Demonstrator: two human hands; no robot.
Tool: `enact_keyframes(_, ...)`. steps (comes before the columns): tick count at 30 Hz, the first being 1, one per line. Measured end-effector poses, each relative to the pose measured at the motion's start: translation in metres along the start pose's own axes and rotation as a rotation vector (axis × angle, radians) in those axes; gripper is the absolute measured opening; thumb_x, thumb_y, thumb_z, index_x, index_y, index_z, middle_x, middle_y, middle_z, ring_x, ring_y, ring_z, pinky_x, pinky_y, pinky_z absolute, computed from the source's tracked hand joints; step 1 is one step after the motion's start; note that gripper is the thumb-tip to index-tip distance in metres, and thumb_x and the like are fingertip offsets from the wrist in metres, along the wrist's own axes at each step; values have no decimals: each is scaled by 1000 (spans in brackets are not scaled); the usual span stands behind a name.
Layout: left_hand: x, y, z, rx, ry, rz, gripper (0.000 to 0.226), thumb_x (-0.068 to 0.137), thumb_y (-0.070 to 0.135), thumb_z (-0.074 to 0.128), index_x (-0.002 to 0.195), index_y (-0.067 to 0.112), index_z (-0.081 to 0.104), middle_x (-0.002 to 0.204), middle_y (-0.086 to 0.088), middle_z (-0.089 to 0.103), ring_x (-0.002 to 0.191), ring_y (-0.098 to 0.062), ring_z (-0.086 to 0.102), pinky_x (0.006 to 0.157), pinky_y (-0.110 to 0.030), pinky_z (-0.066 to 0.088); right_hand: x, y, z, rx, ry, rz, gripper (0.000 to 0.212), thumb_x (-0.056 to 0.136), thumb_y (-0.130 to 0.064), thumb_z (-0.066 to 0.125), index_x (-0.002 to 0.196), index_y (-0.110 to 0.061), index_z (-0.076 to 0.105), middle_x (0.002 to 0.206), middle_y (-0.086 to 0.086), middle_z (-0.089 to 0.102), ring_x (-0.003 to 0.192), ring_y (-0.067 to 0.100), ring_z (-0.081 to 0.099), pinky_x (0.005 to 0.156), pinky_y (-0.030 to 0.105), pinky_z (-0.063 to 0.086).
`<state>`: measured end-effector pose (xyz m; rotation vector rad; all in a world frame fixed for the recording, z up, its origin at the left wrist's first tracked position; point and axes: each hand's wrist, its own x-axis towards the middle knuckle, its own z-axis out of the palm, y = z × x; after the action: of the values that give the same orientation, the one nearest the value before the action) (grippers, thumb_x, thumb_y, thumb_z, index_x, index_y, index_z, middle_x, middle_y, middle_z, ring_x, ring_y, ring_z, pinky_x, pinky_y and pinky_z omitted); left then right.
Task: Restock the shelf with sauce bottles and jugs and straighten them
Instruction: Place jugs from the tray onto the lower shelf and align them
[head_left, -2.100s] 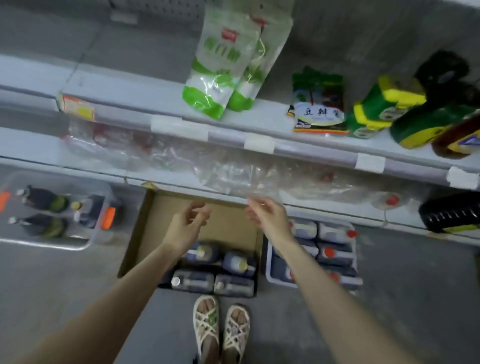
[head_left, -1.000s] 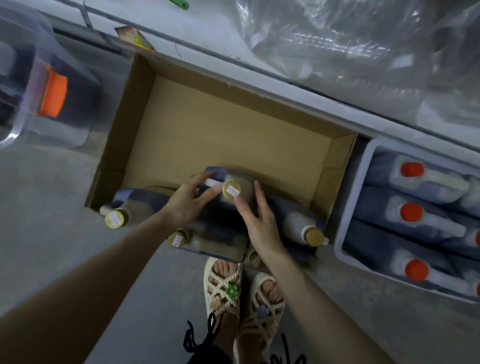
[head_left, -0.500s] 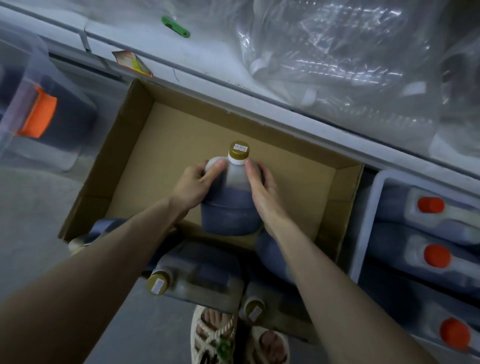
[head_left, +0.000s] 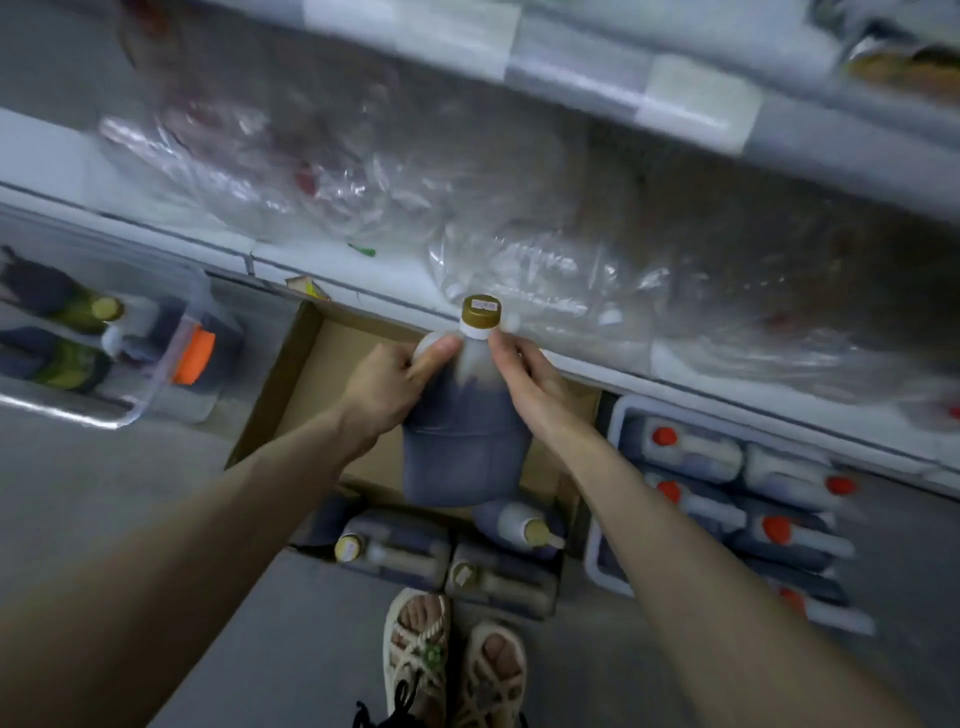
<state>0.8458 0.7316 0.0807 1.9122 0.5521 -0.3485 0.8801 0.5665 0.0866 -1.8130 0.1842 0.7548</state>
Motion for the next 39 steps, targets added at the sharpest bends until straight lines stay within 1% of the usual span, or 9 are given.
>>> enact_keyframes(3, -45, 96, -35, 13, -16, 56, 64, 83, 64, 47, 61, 5, 57, 52, 0, 51, 55, -19, 46, 56, -31, 37, -60, -91, -35, -18, 42, -51, 35, 90, -62, 48, 98, -30, 61, 89, -21, 61, 86, -9, 58, 70, 8, 41)
enact_keyframes(6, -88, 193, -69, 53, -35, 160, 56, 89, 57, 49, 53, 15, 52, 49, 0, 49, 51, -17, 46, 54, -31, 36, -116, -173, -68, -6, 107, -134, 38, 90, -60, 50, 103, -26, 63, 90, -21, 63, 82, -11, 57, 71, 8, 42)
enact_keyframes(10, -142, 322, -111, 80, -20, 298, 55, 89, 57, 50, 54, 15, 52, 48, 2, 50, 46, -11, 44, 52, -28, 36, -197, -283, -111, 24, 225, -239, 41, 90, -57, 52, 96, -18, 63, 91, -6, 67, 81, -1, 61, 73, 12, 45)
enact_keyframes(14, -190, 446, -142, 95, -16, 477, 55, 89, 57, 49, 54, 15, 51, 42, 5, 44, 40, -8, 39, 47, -24, 32, -269, -386, -156, 45, 387, -398, 38, 92, -52, 52, 92, -16, 64, 84, -8, 65, 80, 4, 58, 65, 7, 41)
enact_keyframes(18, -226, 543, -161, 31, -15, 597, 54, 89, 57, 52, 54, 15, 52, 46, 3, 46, 45, -13, 40, 51, -30, 32, -320, -464, -195, 82, 500, -521, 46, 89, -57, 53, 94, -14, 68, 94, 0, 71, 85, 6, 62, 77, 20, 46)
enact_keyframes(31, -235, 684, -138, 42, -30, 791, 55, 90, 57, 50, 54, 15, 47, 53, -1, 45, 51, -15, 38, 54, -31, 32, -347, -542, -290, 223, 682, -649, 50, 76, -68, 59, 80, -20, 70, 85, 0, 72, 85, 15, 65, 86, 43, 53)
enact_keyframes(34, -221, 705, -124, 49, 12, 786, 56, 90, 57, 49, 51, 16, 46, 53, 0, 47, 55, -16, 42, 58, -32, 32, -332, -550, -314, 210, 702, -643, 46, 81, -64, 59, 78, -20, 68, 80, -4, 71, 83, 13, 65, 81, 38, 53)
enact_keyframes(36, -212, 721, -115, 61, 74, 779, 58, 89, 59, 49, 51, 15, 49, 53, 0, 51, 56, -17, 45, 58, -32, 33, -322, -562, -337, 325, 814, -656, 41, 86, -58, 58, 75, -19, 64, 77, -5, 67, 79, 13, 62, 76, 31, 49)
enact_keyframes(39, -198, 735, -98, 157, 145, 798, 53, 91, 58, 49, 65, 14, 63, 71, -6, 66, 73, -24, 60, 67, -35, 43, -317, -591, -372, 350, 807, -714, 29, 89, -48, 61, 75, -23, 60, 74, -8, 63, 78, 11, 59, 72, 25, 44)
